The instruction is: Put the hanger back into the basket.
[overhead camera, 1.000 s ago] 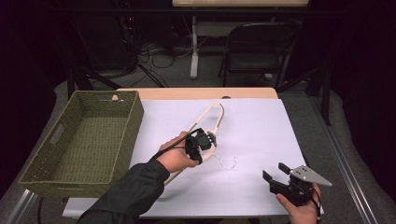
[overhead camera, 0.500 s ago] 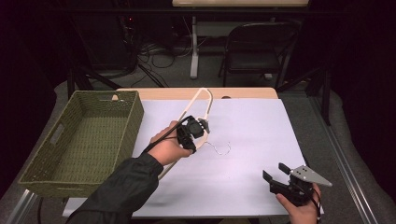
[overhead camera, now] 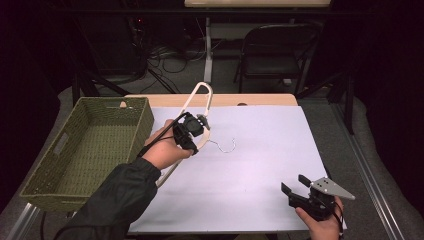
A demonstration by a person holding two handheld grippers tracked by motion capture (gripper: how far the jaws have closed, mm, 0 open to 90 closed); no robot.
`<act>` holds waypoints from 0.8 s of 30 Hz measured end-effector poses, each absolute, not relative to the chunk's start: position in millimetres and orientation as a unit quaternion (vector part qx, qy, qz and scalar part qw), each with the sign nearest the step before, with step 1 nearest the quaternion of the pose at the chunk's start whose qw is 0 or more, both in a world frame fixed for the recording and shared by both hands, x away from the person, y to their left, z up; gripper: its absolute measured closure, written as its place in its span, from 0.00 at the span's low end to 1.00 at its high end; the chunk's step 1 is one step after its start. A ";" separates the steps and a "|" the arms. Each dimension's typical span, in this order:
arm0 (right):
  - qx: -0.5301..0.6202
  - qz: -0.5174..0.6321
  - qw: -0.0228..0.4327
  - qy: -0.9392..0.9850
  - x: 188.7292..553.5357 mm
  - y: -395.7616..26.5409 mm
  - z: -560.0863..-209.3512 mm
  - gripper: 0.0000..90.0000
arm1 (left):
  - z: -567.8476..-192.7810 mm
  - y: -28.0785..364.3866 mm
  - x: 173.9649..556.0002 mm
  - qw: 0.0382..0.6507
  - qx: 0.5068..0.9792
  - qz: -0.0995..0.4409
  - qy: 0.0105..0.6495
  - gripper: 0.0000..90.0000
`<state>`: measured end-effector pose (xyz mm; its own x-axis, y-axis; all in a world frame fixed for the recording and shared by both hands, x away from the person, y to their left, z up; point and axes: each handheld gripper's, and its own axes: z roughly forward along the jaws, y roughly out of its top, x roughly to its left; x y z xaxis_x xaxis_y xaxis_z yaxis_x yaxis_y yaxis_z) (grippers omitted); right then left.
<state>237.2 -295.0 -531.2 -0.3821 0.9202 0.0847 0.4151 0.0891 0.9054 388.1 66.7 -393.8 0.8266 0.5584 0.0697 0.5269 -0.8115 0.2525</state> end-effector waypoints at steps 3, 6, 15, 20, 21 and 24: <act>0.485 0.469 0.270 0.687 237.7 -294.7 -531.6 0.32 | -389.0 74.2 388.7 0.117 0.945 0.075 0.297 0.84; 0.487 0.464 0.267 0.690 237.3 -295.1 -531.3 0.32 | -382.8 80.7 388.0 0.117 0.942 0.081 0.304 0.84; 0.488 0.464 0.267 0.689 236.3 -295.8 -531.2 0.32 | -352.4 113.0 385.8 0.149 0.926 0.102 0.331 0.84; 0.489 0.464 0.268 0.688 236.3 -295.0 -531.6 0.32 | -342.8 139.6 389.6 0.163 0.914 0.106 0.355 0.84; 0.489 0.464 0.267 0.688 236.4 -294.8 -531.6 0.32 | -342.5 144.7 390.9 0.165 0.912 0.106 0.360 0.84; 0.488 0.464 0.267 0.689 236.9 -294.6 -531.9 0.32 | -343.5 160.8 396.0 0.180 0.900 0.102 0.384 0.84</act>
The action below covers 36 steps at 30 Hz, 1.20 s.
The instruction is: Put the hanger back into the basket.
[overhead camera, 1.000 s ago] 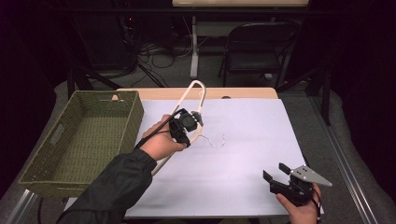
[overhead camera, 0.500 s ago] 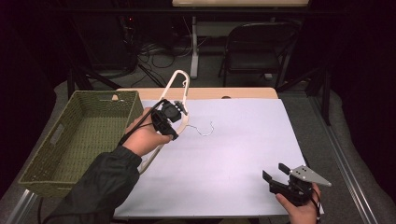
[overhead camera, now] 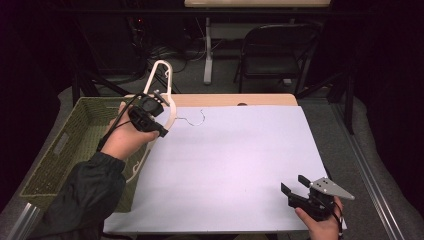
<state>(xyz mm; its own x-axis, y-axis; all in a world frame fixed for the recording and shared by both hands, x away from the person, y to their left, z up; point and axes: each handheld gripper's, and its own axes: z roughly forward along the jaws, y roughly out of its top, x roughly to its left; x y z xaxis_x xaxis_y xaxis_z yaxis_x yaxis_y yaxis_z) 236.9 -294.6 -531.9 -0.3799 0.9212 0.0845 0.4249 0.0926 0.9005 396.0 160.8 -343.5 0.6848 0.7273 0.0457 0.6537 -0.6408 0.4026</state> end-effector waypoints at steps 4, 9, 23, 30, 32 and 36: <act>0.488 0.464 0.269 0.688 237.1 -294.2 -532.3 0.32 | -344.7 181.5 403.1 0.194 0.883 0.098 0.416 0.84; 0.490 0.465 0.268 0.687 237.1 -294.6 -532.7 0.32 | -349.3 208.0 410.7 0.208 0.860 0.089 0.458 0.84; 0.489 0.467 0.267 0.687 237.1 -293.5 -533.2 0.32 | -353.3 259.7 412.9 0.264 0.810 0.064 0.520 0.84; 0.489 0.466 0.267 0.687 236.9 -293.2 -533.2 0.32 | -356.7 279.5 409.0 0.289 0.791 0.052 0.537 0.84; 0.490 0.466 0.267 0.687 236.8 -293.2 -533.1 0.32 | -358.9 285.4 408.1 0.298 0.786 0.045 0.539 0.84; 0.490 0.461 0.265 0.691 236.5 -293.4 -532.7 0.32 | -364.6 294.9 405.4 0.301 0.778 0.046 0.550 0.84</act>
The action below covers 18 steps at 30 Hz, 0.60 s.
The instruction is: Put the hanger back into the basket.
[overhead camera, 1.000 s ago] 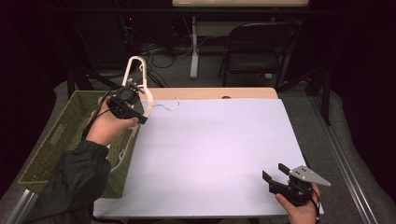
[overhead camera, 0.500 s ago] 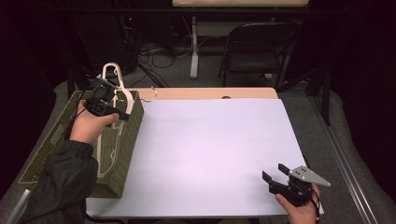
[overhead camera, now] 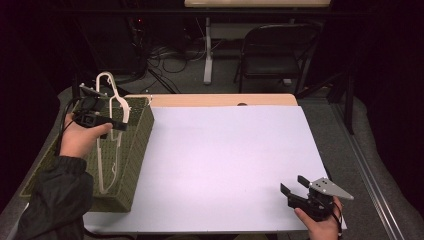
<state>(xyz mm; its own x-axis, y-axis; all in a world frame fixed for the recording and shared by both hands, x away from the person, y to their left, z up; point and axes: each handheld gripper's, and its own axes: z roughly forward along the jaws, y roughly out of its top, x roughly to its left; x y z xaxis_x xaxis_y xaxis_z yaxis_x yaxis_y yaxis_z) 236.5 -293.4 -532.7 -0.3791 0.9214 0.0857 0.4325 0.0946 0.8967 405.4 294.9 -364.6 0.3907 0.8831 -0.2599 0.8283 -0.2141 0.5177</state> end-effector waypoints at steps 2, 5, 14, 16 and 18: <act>0.489 0.462 0.264 0.691 236.6 -293.2 -532.8 0.32 | -366.9 301.0 404.1 0.311 0.770 0.039 0.555 0.84; 0.489 0.464 0.267 0.689 236.9 -292.9 -533.2 0.32 | -370.2 309.9 402.1 0.319 0.760 0.039 0.564 0.84; 0.489 0.460 0.264 0.692 236.3 -293.1 -532.6 0.32 | -383.0 331.2 397.7 0.345 0.734 0.020 0.585 0.84; 0.489 0.462 0.264 0.691 236.6 -293.0 -532.9 0.32 | -385.3 334.7 397.4 0.354 0.728 0.016 0.587 0.84; 0.488 0.467 0.268 0.687 237.4 -292.5 -533.8 0.32 | -387.2 337.7 397.0 0.357 0.722 0.015 0.592 0.84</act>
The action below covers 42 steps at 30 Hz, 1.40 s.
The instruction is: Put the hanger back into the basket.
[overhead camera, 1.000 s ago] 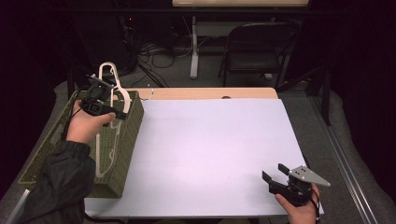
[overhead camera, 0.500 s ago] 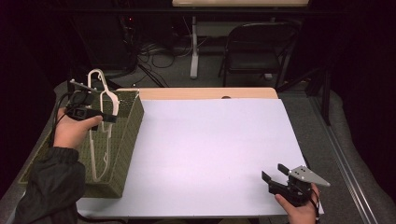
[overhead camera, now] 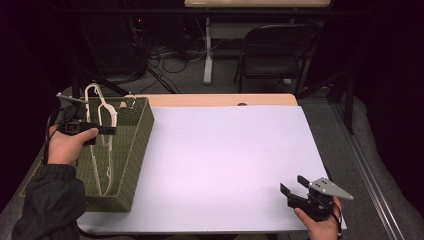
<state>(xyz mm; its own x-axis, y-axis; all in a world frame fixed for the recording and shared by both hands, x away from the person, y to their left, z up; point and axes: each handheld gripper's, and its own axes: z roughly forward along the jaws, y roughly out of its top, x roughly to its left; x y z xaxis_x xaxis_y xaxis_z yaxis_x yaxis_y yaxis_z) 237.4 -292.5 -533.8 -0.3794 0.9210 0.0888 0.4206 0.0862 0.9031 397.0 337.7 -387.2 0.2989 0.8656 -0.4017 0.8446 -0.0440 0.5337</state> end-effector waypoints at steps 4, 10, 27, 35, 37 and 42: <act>0.489 0.464 0.266 0.689 236.8 -292.8 -533.3 0.32 | -391.5 343.5 396.6 0.370 0.710 0.010 0.599 0.84; 0.489 0.461 0.263 0.692 236.4 -293.1 -532.5 0.32 | -398.4 342.9 401.6 0.385 0.697 -0.003 0.605 0.84; 0.489 0.463 0.263 0.691 236.2 -293.1 -532.5 0.32 | -414.2 347.9 400.6 0.407 0.673 -0.006 0.618 0.84; 0.490 0.464 0.261 0.691 236.2 -293.6 -532.7 0.32 | -423.9 352.2 396.5 0.410 0.668 -0.011 0.621 0.84; 0.488 0.467 0.265 0.688 237.0 -293.1 -533.3 0.32 | -427.7 354.1 395.4 0.408 0.667 -0.011 0.623 0.84; 0.490 0.464 0.261 0.690 236.6 -293.4 -533.2 0.32 | -438.9 362.0 393.0 0.415 0.658 -0.026 0.628 0.84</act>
